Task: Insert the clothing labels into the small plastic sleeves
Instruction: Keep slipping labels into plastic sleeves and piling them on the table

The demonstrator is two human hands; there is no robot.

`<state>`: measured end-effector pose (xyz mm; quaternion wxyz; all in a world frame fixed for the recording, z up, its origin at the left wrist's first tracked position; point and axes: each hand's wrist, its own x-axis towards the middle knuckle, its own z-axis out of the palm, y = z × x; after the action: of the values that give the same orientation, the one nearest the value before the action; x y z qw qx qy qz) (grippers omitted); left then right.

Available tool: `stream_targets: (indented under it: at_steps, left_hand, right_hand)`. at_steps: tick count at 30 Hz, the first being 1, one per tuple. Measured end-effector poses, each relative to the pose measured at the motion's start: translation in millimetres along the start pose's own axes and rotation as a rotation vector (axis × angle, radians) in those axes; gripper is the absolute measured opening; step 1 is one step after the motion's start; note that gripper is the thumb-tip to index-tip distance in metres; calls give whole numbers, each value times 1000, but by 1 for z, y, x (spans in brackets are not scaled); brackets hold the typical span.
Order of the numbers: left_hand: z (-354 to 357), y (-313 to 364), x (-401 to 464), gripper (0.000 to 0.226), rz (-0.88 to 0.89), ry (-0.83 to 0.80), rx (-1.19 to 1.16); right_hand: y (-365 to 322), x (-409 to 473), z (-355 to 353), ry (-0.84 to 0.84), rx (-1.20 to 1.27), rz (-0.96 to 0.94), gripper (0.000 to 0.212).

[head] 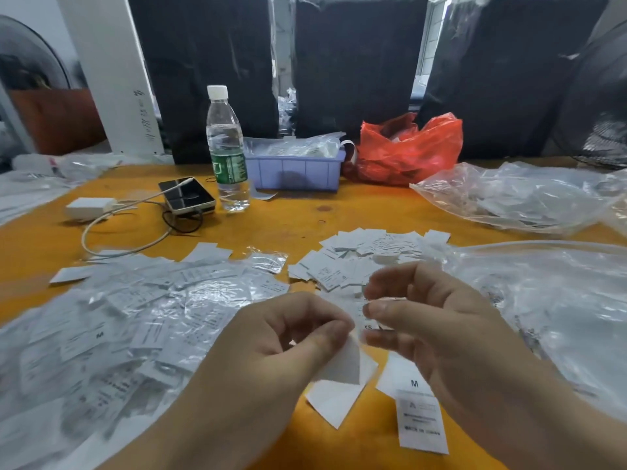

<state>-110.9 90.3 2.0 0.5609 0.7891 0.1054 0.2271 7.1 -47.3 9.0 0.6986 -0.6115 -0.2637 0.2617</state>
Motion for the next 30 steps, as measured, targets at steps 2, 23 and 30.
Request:
stream_targets:
  at_steps: [2,23,30]
  left_hand:
    - [0,0,-1,19,23,-13,-18]
    - [-12,8,7,7,-153,235,-436]
    - [-13,8,6,30,-159,213,-450]
  right_hand:
    - [4,2,2,-26,50,78,22]
    - [-11,-12,5,-209,101,-144,28]
    - [-14,-14,10,-197,66,-137,13]
